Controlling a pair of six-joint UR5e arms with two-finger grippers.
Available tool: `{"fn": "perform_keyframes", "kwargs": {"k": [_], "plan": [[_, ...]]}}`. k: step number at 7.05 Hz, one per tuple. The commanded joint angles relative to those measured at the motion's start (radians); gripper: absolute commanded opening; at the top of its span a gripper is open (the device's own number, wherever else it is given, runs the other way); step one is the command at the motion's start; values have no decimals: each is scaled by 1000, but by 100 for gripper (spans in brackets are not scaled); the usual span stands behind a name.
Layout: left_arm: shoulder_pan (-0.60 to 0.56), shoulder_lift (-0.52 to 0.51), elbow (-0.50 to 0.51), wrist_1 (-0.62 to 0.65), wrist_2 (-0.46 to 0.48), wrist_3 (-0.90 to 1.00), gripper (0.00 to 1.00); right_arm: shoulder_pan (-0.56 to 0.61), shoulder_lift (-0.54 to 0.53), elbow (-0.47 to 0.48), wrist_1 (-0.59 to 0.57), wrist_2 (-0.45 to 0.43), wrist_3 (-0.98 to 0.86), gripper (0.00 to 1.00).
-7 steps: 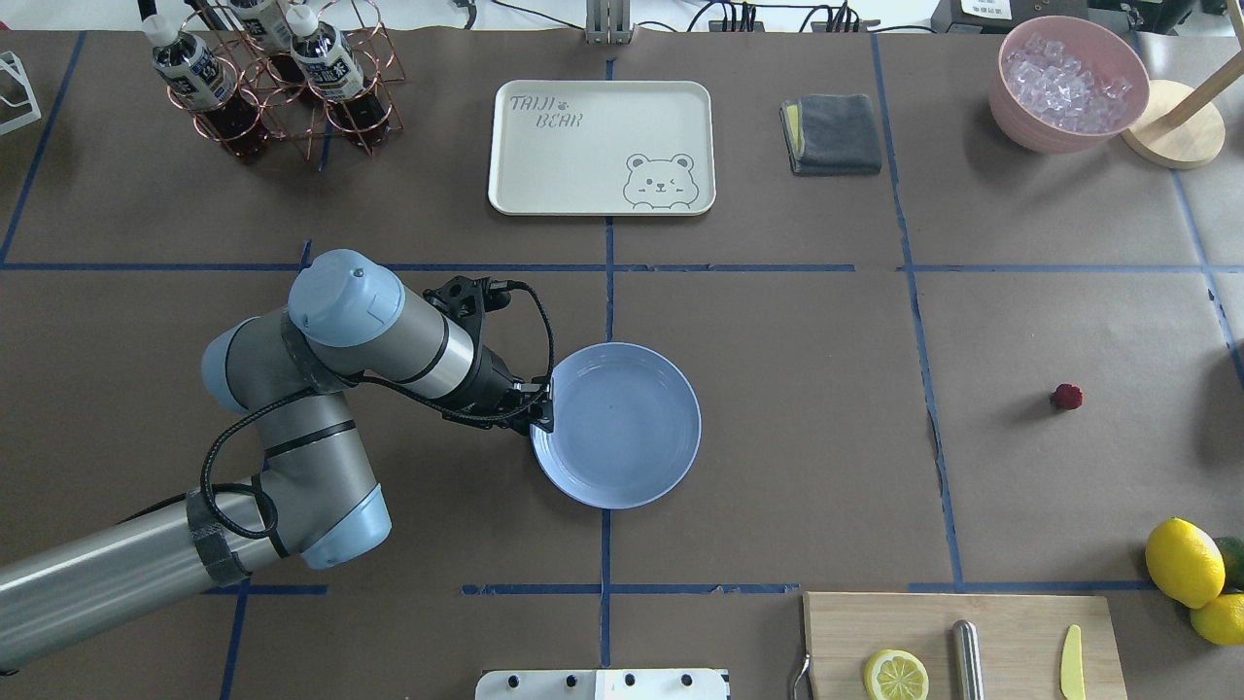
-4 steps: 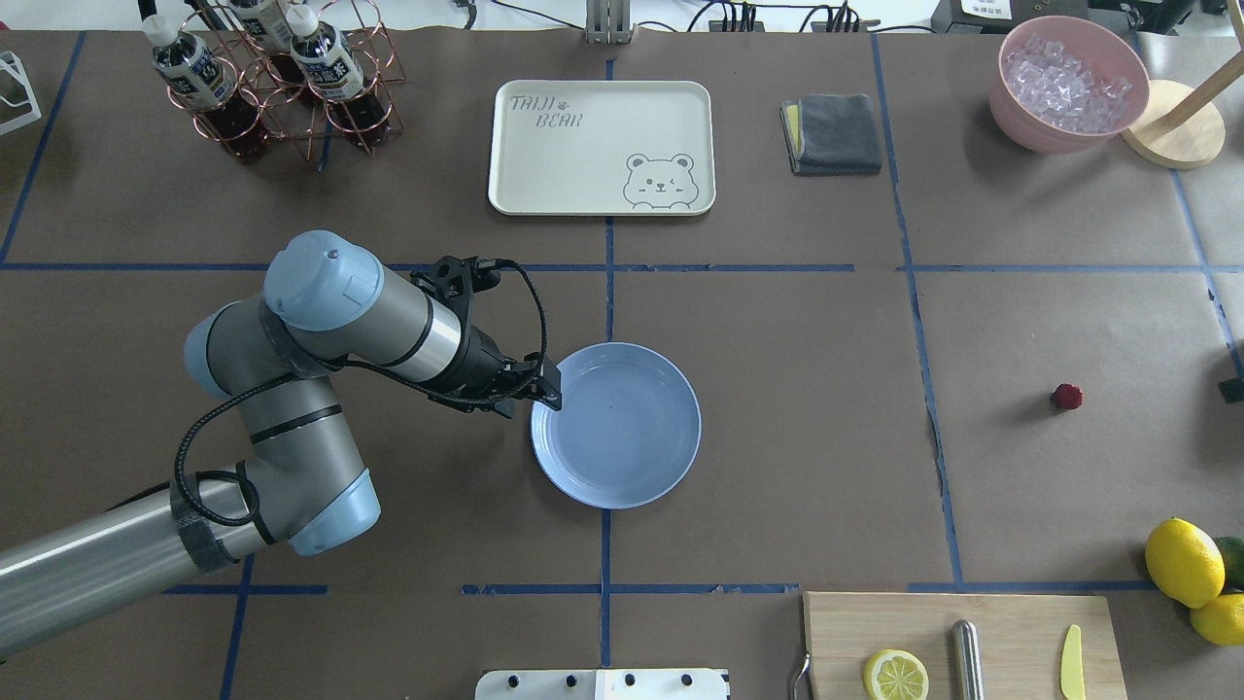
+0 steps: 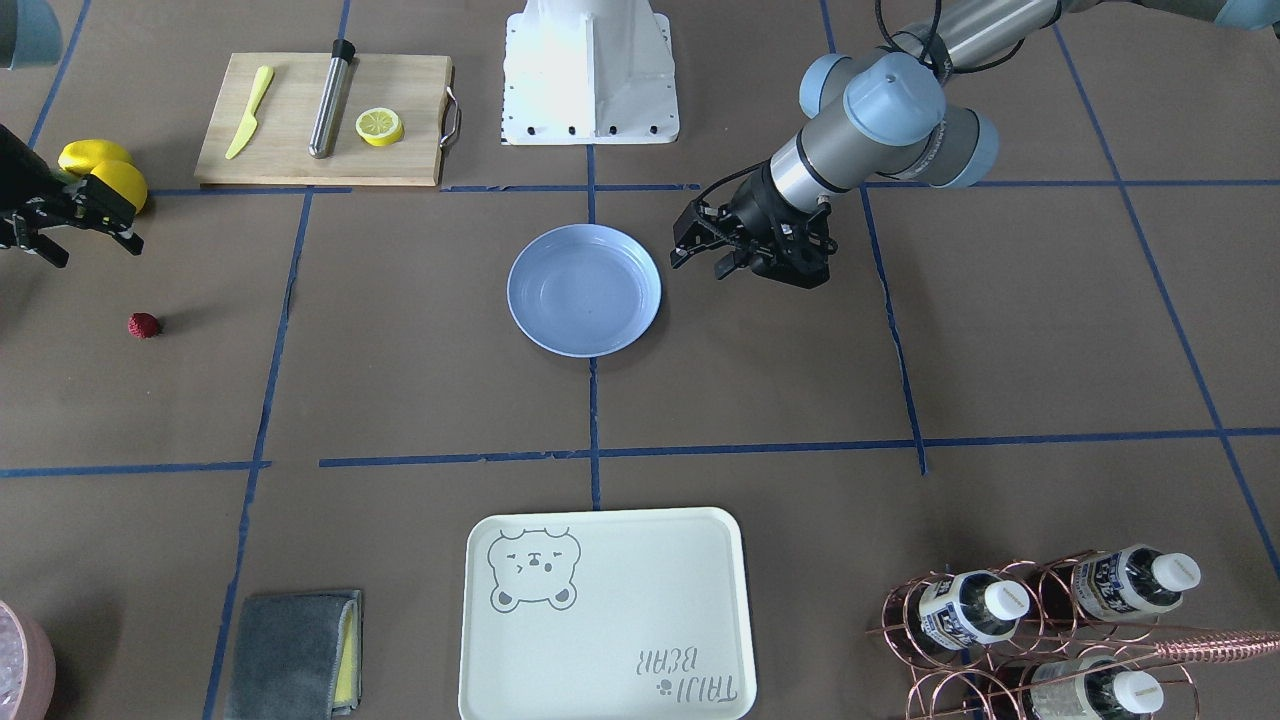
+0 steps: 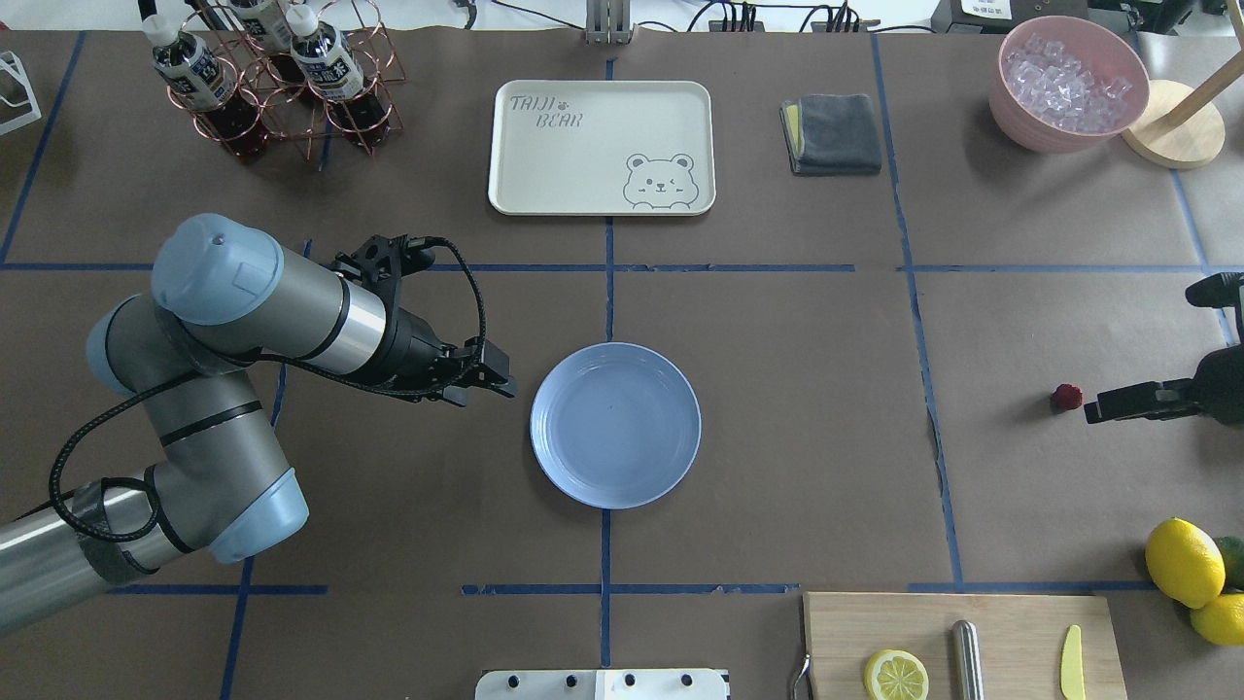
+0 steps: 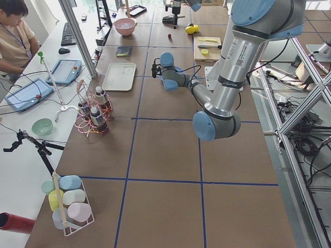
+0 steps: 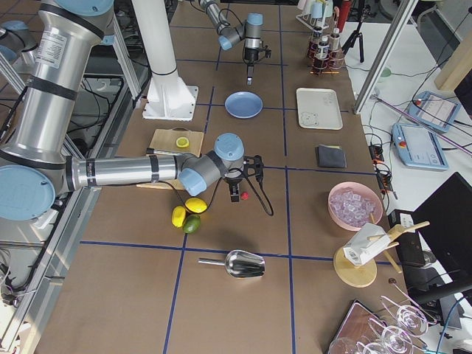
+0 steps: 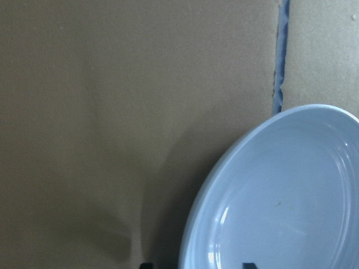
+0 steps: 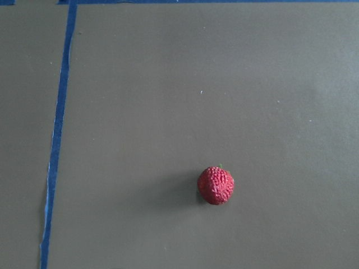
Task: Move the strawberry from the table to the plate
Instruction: 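Lower the right gripper onto the red strawberry and grasp it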
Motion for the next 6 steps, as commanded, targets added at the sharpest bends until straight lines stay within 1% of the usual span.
{"fn": "perform_keyframes", "kwargs": {"k": [1,2,3,4,5,6], "plan": [[1,3,0,0,5,1,72,-138,6,-3,26,-161,81,100],[1,3,0,0,5,1,72,-136,4,-13,21,-176,80,100],[2,2,0,0,5,1,72,-139,15,-52,17,-230,69,100],[1,0,0,0,6,1,73,-139,57,-99,17,-247,66,100],[1,0,0,0,6,0,73,-139,76,-127,20,-261,66,100],[1,2,0,0,6,1,73,-136,79,-127,20,-264,66,100]]}}
